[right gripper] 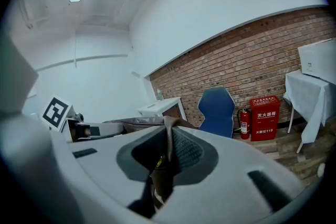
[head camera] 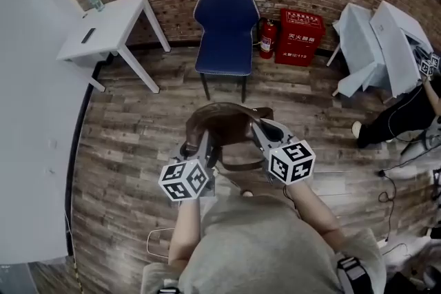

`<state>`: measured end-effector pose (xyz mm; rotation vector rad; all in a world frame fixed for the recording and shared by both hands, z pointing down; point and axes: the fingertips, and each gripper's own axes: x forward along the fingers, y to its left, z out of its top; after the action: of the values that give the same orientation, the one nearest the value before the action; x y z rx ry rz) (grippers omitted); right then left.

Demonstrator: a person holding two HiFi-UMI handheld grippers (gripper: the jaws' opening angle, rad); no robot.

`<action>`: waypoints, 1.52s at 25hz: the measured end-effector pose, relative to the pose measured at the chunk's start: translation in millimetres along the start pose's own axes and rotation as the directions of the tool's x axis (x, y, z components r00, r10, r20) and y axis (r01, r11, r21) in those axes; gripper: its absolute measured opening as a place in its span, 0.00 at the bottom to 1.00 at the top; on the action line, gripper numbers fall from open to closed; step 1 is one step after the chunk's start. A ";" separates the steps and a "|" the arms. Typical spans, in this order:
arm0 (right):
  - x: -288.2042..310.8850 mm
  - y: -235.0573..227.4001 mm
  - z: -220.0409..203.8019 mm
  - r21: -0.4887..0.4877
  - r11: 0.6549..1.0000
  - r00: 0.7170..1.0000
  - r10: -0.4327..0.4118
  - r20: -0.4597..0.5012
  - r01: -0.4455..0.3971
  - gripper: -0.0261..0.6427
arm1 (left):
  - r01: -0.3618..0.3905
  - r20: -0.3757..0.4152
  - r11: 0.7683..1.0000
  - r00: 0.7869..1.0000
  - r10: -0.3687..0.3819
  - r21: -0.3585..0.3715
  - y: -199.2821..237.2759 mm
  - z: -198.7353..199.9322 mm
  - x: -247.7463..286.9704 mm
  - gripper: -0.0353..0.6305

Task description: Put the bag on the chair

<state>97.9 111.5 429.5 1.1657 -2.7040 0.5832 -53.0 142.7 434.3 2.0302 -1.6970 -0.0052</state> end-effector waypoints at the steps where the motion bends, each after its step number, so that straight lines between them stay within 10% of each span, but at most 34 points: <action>1: -4.0 -0.7 -1.4 0.004 1.000 1.000 0.003 0.002 -0.003 0.09 | 0.003 0.001 1.000 1.000 -0.003 0.005 -3.6 -1.2 -1.8 0.24; 19: -24.6 -6.5 -12.4 0.006 1.000 0.999 0.026 -0.022 -0.026 0.09 | 0.029 -0.005 0.999 1.000 -0.029 -0.017 -17.9 -19.9 -8.5 0.24; 38: 76.6 -59.0 27.1 0.016 0.999 0.998 -0.041 -0.048 0.042 0.09 | 0.079 -0.029 0.996 0.996 -0.080 -0.032 30.1 26.7 103.3 0.24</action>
<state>88.4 12.5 443.1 1.1937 -2.6340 0.6208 -65.6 34.2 453.0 2.0639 -1.5870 -0.0265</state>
